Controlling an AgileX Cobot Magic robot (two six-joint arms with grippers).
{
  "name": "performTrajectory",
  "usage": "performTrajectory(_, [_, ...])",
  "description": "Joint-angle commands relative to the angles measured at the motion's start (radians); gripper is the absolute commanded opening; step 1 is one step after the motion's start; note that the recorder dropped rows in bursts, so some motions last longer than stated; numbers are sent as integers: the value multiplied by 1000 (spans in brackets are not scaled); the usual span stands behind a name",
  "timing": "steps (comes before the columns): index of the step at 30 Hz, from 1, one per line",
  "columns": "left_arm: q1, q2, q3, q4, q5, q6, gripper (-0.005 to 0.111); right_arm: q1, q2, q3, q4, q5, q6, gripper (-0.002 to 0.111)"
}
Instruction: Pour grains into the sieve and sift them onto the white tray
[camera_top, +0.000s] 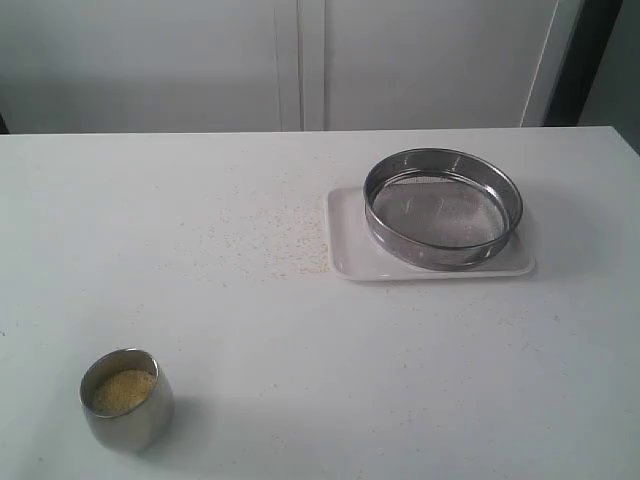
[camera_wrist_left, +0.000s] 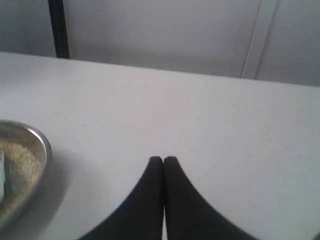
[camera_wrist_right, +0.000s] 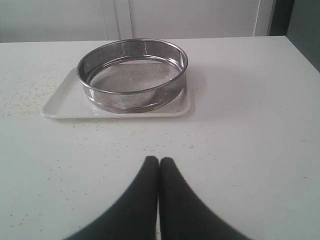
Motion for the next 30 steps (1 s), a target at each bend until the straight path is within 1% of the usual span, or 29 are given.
performTrajectory(1, [2, -5, 4, -9, -130, -80, 0, -3, -6, 4, -4, -6, 4, 0])
performTrajectory(4, [2, -5, 4, -9, -207, -145, 0, -3, -6, 4, -4, -6, 4, 0])
performTrajectory(6, [2, -5, 4, -9, -210, -182, 0, -3, -6, 4, -4, -6, 4, 0])
performTrajectory(9, [2, -5, -30, -7, -144, -190, 0, -3, -6, 4, -4, -6, 4, 0])
performTrajectory(13, [2, -2, -94, -7, -73, -139, 0, -3, -6, 4, -4, -6, 4, 0])
performTrajectory(16, [2, 63, -166, -7, 9, -91, 0, -3, -6, 4, -4, -6, 4, 0])
performTrajectory(18, [2, 129, -213, -7, 16, -62, 0, -3, -6, 4, -4, -6, 4, 0])
performTrajectory(20, [2, 199, -264, -7, -2, -12, 0, -3, -6, 4, -4, -6, 4, 0])
performTrajectory(22, [2, 268, -300, -7, -63, 16, 0, -3, -6, 4, -4, -6, 4, 0])
performTrajectory(25, [2, 351, -315, -7, -235, 19, 0, -3, -6, 4, -4, -6, 4, 0])
performTrajectory(26, [2, 377, -315, -7, -268, 19, 0, -3, -6, 4, -4, -6, 4, 0])
performTrajectory(29, [2, 444, -315, 2, -277, 13, 0, -3, -6, 4, -4, -6, 4, 0])
performTrajectory(30, [2, 464, -315, 26, -272, -30, 0, -3, -6, 4, -4, -6, 4, 0])
